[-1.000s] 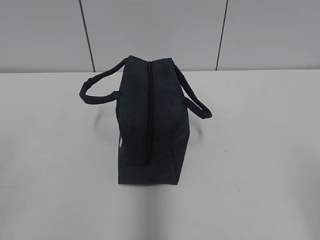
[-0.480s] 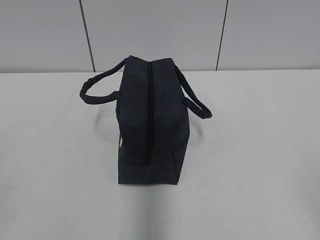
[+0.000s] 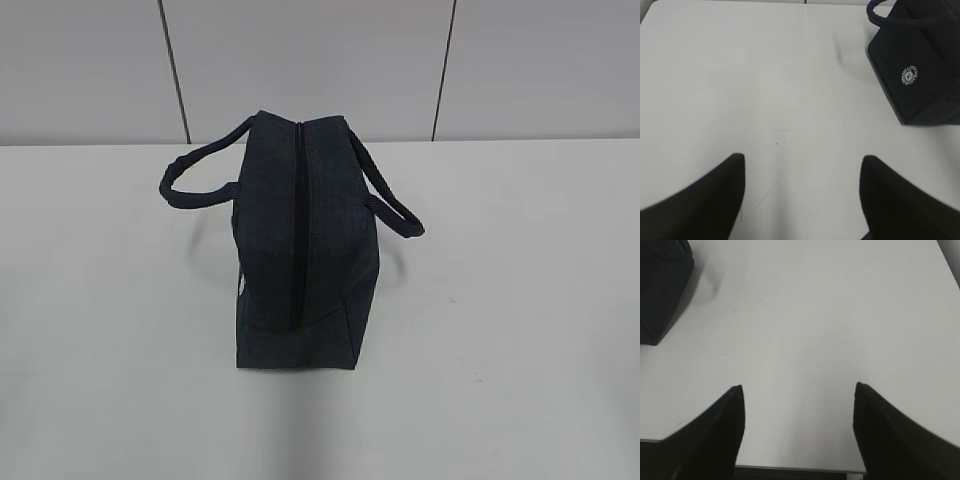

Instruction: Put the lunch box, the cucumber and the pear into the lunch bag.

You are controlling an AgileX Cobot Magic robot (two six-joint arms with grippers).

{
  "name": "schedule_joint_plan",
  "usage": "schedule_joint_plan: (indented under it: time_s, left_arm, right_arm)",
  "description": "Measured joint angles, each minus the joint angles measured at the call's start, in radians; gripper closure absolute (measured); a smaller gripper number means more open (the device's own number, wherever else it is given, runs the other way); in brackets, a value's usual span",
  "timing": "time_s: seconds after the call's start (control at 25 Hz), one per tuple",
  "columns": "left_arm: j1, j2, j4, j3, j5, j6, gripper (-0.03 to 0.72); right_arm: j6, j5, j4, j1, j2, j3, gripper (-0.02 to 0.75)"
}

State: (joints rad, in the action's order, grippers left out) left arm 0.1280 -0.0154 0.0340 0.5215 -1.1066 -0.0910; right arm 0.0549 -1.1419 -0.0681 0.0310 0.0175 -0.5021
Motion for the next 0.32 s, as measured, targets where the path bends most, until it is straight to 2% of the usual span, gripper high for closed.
schedule_joint_plan:
  time_s: [0.32]
  left_arm:
    - [0.0,0.0,0.0,0.0,0.0,0.0,0.201]
  right_arm:
    - [0.0,0.0,0.0,0.0,0.002,0.0,0.234]
